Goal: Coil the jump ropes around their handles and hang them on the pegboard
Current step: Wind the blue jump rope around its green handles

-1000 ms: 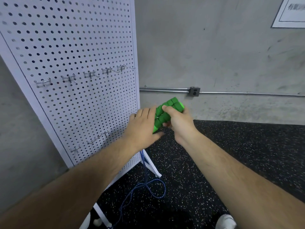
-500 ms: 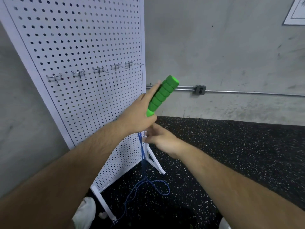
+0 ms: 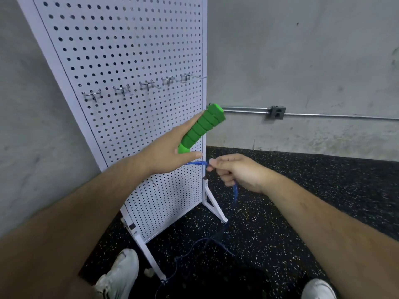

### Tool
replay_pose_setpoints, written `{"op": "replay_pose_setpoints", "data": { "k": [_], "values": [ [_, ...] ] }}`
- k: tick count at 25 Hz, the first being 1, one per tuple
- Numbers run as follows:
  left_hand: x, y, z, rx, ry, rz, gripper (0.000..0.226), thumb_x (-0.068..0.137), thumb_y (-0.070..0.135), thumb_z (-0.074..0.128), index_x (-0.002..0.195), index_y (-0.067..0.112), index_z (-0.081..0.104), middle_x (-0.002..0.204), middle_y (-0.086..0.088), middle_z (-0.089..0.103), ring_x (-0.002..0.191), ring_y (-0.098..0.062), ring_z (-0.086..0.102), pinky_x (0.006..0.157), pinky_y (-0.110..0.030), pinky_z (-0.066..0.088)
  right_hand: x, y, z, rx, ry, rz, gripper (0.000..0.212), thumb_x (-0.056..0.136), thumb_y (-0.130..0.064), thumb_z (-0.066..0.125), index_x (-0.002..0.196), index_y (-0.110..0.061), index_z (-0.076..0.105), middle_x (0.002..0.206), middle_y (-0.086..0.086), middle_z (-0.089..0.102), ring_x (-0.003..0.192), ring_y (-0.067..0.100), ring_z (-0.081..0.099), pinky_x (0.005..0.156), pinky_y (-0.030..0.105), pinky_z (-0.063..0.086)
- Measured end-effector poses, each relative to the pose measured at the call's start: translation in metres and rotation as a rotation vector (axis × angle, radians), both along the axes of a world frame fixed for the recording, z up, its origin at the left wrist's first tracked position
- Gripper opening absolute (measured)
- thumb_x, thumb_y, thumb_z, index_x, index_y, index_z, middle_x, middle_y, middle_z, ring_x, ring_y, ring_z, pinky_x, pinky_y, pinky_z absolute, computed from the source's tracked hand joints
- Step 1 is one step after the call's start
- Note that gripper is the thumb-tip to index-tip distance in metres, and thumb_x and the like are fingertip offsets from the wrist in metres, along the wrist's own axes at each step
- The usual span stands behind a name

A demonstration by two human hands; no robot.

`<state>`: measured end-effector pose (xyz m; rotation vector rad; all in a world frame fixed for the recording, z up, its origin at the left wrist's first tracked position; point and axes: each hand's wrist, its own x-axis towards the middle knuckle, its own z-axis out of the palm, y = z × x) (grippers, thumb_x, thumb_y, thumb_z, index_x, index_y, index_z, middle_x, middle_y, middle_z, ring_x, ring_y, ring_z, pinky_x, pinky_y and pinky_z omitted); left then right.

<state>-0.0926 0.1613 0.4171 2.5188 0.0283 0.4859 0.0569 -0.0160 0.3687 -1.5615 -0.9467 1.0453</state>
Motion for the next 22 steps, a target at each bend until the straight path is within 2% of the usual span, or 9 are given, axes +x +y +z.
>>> {"op": "replay_pose_setpoints", "data": {
  "k": [2,4,6,8,10,12,13,18,22],
  "values": [
    [-0.007,0.002,0.001,0.156,0.069,-0.024,0.095,0.093,0.041,0.07,0.153,0.06,-0.001,0.154,0.007,0.042,0.134,-0.008,0.046,0.114,-0.045,0.04,0.01,-0.008,0.009,-0.007,0.034,-0.04,0.027,0.103,-0.028,0.053,0.102,-0.005,0.067,0.062,-0.006,0.033,0.054,0.011,0.026,0.055,0.026,0.023],
    [-0.011,0.002,0.0,0.372,0.12,-0.044,0.093,0.094,0.046,0.065,0.148,0.065,-0.008,0.13,0.005,0.051,0.108,-0.01,0.055,0.096,-0.041,0.052,0.017,-0.013,0.016,-0.013,0.128,-0.073,0.03,0.106,-0.03,0.043,0.101,-0.007,0.061,0.063,-0.006,0.031,0.056,0.011,0.019,0.056,0.029,0.015],
    [-0.01,0.001,-0.003,0.613,0.144,-0.058,0.094,0.096,0.046,0.061,0.148,0.063,-0.015,0.117,0.004,0.047,0.09,-0.01,0.05,0.082,-0.038,0.054,0.02,-0.018,0.021,-0.001,0.194,-0.07,0.033,0.104,-0.04,0.039,0.1,-0.011,0.056,0.067,-0.004,0.03,0.06,0.013,0.014,0.059,0.031,0.011],
    [-0.006,0.003,-0.006,0.808,0.134,-0.019,0.098,0.096,0.042,0.062,0.149,0.06,-0.019,0.119,0.0,0.047,0.091,-0.01,0.046,0.082,-0.038,0.052,0.018,-0.025,0.028,0.014,0.174,-0.071,0.044,0.094,-0.057,0.051,0.1,-0.014,0.056,0.07,-0.005,0.037,0.06,0.011,0.022,0.058,0.029,0.017],
    [-0.003,0.005,-0.011,0.939,0.118,0.033,0.105,0.093,0.036,0.065,0.151,0.055,-0.021,0.119,-0.002,0.046,0.092,-0.011,0.041,0.083,-0.039,0.05,0.009,-0.029,0.035,-0.04,-0.031,-0.105,0.054,0.084,-0.065,0.063,0.106,-0.016,0.065,0.077,-0.008,0.054,0.062,0.008,0.042,0.061,0.023,0.035],
    [-0.002,0.005,-0.016,1.003,0.126,0.068,0.109,0.094,0.037,0.064,0.15,0.049,-0.029,0.122,-0.004,0.044,0.095,-0.014,0.041,0.084,-0.039,0.048,0.001,-0.03,0.037,-0.121,-0.3,-0.187,0.049,0.082,-0.062,0.069,0.111,-0.022,0.07,0.099,-0.002,0.072,0.086,0.016,0.066,0.082,0.032,0.055],
    [-0.001,0.004,-0.018,1.013,0.122,0.079,0.109,0.095,0.04,0.062,0.149,0.045,-0.033,0.123,-0.005,0.044,0.097,-0.016,0.043,0.084,-0.039,0.048,0.0,-0.03,0.036,-0.125,-0.382,-0.23,0.044,0.082,-0.06,0.07,0.108,-0.024,0.071,0.104,0.001,0.075,0.092,0.02,0.069,0.089,0.037,0.057],
    [0.0,-0.001,-0.022,0.961,0.129,0.128,0.107,0.097,0.052,0.053,0.147,0.034,-0.039,0.126,-0.005,0.046,0.099,-0.016,0.047,0.084,-0.036,0.05,-0.006,-0.031,0.034,-0.083,-0.549,-0.319,0.039,0.086,-0.059,0.068,0.095,-0.022,0.07,0.079,0.003,0.071,0.063,0.007,0.057,0.06,0.023,0.044],
    [0.0,-0.006,-0.019,0.964,0.168,0.165,0.11,0.095,0.05,0.056,0.148,0.033,-0.039,0.125,-0.004,0.045,0.1,-0.016,0.047,0.085,-0.035,0.05,-0.012,-0.029,0.032,-0.066,-0.6,-0.358,0.033,0.088,-0.052,0.07,0.091,-0.02,0.066,0.073,-0.009,0.061,0.063,0.005,0.053,0.056,0.021,0.037]
  ]
}}
